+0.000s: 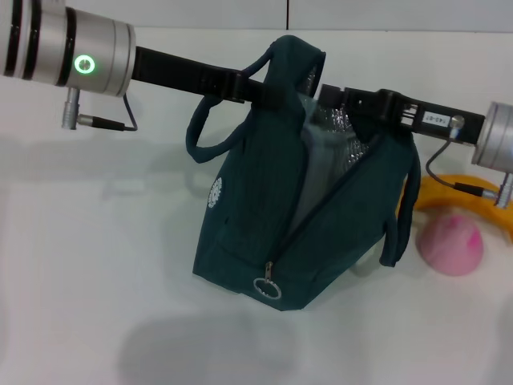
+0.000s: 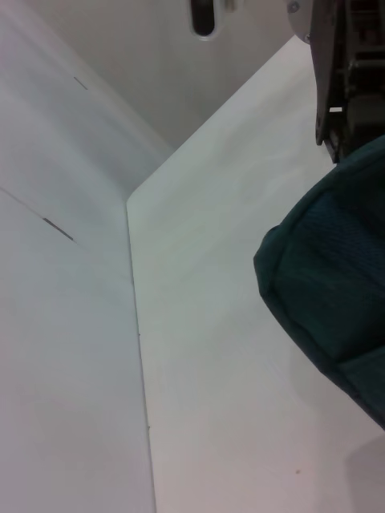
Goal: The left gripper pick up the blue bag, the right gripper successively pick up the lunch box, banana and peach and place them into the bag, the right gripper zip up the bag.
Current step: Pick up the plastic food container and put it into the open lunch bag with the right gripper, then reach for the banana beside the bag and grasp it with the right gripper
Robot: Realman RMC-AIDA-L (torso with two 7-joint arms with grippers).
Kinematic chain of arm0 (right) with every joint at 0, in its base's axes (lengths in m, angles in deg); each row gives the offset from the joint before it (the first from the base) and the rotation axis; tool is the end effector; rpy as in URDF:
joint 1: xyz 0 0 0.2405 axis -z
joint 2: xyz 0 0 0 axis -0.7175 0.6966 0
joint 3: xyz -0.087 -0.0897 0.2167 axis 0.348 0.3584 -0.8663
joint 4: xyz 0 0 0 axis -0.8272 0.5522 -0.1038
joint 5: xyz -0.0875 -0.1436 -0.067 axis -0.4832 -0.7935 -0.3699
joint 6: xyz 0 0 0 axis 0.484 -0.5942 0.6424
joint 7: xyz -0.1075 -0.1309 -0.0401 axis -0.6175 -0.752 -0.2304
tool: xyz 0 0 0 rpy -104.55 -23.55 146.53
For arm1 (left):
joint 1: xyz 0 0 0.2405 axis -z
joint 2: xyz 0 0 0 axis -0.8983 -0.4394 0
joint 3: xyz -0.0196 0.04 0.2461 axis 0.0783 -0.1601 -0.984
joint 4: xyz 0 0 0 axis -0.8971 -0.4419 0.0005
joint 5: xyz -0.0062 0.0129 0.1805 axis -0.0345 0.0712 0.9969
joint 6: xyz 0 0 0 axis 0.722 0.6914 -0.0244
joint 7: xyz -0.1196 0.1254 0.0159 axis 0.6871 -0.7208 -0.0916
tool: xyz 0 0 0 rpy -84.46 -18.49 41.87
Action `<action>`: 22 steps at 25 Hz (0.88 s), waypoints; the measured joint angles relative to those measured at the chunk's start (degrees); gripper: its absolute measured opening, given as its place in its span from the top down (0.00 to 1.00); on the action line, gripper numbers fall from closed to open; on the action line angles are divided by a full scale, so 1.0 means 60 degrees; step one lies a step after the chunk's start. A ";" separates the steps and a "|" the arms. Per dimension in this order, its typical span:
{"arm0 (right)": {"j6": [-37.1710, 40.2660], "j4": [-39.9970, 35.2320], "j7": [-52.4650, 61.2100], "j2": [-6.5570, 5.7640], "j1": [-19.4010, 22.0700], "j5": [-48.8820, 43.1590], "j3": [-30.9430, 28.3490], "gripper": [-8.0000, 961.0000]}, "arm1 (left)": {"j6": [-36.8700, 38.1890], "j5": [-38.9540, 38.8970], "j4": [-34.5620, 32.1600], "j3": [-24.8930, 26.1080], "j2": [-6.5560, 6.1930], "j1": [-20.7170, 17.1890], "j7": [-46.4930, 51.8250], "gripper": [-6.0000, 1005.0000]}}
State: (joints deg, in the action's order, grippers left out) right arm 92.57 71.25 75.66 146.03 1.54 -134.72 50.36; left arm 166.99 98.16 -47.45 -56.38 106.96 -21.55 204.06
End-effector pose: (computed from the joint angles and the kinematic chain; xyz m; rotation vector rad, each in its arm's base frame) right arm 0.1644 0.3634 -0.0429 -2.4572 1.4111 1.2093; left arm -0.1364 0.3634 -0.0171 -2.7556 -1.2533 -0.4902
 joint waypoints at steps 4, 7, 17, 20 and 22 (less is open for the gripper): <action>-0.0066 -0.0040 -0.0167 -0.0013 -0.0181 -0.0040 0.0263 0.82 | 0.0000 -0.0023 0.0000 0.0000 0.0018 -0.0009 -0.0026 0.95; -0.0073 -0.0249 -0.0174 -0.0027 -0.0205 -0.0069 0.0498 0.79 | 0.0001 -0.0055 0.0000 -0.0002 0.0034 -0.0014 -0.0087 0.95; 0.0538 -0.1761 -0.0684 -0.0073 0.0812 0.0557 0.0439 0.65 | 0.0001 -0.0077 0.0011 0.0020 0.0022 -0.0142 -0.0124 0.95; 0.0885 -0.2599 -0.0697 -0.0125 0.1349 0.0835 0.0412 0.52 | 0.0001 -0.0082 0.0015 0.0019 0.0026 -0.0155 -0.0135 0.95; 0.1107 -0.3284 -0.0533 -0.0169 0.1721 0.0947 0.0394 0.46 | 0.0001 -0.0088 0.0016 0.0019 0.0020 -0.0192 -0.0142 0.95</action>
State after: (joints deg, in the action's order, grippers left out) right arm 99.21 51.55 72.46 145.01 11.87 -129.04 52.73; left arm 167.00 97.64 -47.35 -56.26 107.08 -22.70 203.21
